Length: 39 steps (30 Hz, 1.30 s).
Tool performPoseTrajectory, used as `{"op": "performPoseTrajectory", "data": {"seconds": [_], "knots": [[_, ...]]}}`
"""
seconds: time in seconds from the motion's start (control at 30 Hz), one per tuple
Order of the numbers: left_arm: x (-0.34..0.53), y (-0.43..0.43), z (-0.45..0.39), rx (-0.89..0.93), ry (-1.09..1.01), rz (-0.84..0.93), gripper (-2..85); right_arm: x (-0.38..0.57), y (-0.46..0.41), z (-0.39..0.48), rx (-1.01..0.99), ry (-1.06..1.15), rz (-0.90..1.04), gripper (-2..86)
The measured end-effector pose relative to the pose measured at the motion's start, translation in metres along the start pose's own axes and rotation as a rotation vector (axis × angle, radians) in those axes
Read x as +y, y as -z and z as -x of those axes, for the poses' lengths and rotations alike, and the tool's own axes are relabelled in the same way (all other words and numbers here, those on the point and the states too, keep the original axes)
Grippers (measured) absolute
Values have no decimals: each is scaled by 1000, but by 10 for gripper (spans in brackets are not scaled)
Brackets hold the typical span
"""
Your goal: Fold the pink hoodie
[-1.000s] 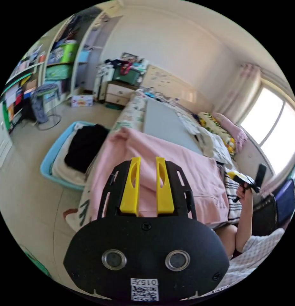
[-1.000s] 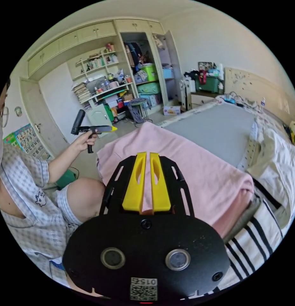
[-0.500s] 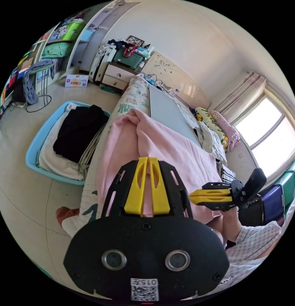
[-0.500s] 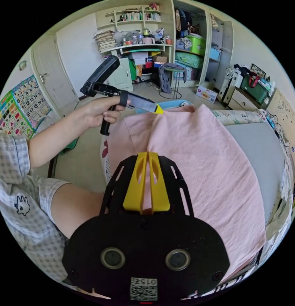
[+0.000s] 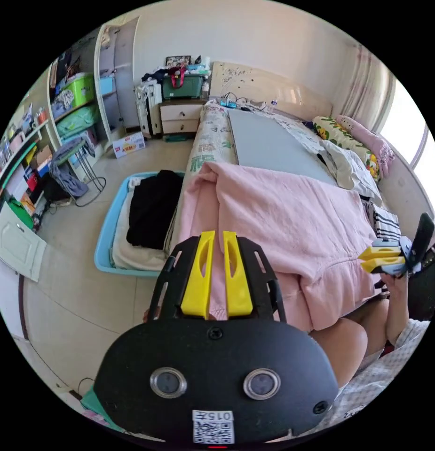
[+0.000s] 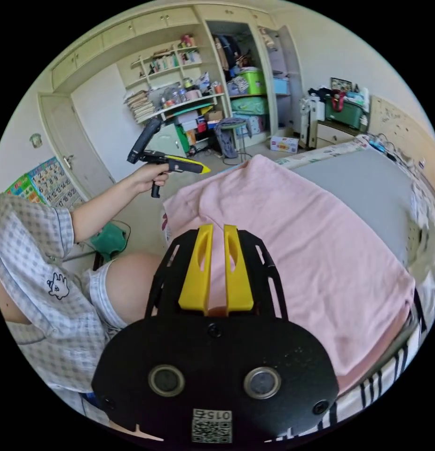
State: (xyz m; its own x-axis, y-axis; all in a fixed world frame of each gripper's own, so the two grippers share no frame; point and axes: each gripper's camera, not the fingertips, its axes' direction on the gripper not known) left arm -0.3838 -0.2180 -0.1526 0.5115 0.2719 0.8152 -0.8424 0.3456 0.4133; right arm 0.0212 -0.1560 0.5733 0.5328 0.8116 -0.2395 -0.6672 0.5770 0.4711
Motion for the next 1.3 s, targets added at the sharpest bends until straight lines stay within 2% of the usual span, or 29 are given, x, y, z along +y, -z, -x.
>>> {"op": "performPoseTrajectory", "data": {"seconds": [0.2, 0.3, 0.47, 0.67, 0.77, 0.9, 1.13, 1.2, 1.3], "knots": [[-56, 8, -83, 162, -185, -17, 53, 134, 86, -35, 260, -209, -10, 75], [-96, -9, -145, 306, -279, 5, 59, 191, 112, -38, 280, -296, -20, 78], [-162, -51, -255, 449, -376, 56, 65, 220, 115, -39, 373, -329, 150, 102], [-216, -118, -372, 622, -369, 184, 84, 215, 92, -34, 311, -246, 313, 117], [-227, -138, -420, 554, -446, 203, 97, 223, 80, -38, 268, -229, 389, 110], [-236, -161, -464, 426, -514, 217, 117, 241, 84, -52, 162, -253, 359, 103], [-251, -199, -477, 381, -376, 253, 114, 256, 55, -72, 133, -266, 365, 94], [-247, -210, -475, 373, -321, 281, 84, 260, 50, -76, 172, -262, 368, 82], [-243, -198, -472, 326, -316, 199, 40, 273, 56, -87, 136, -277, 333, 57]]}}
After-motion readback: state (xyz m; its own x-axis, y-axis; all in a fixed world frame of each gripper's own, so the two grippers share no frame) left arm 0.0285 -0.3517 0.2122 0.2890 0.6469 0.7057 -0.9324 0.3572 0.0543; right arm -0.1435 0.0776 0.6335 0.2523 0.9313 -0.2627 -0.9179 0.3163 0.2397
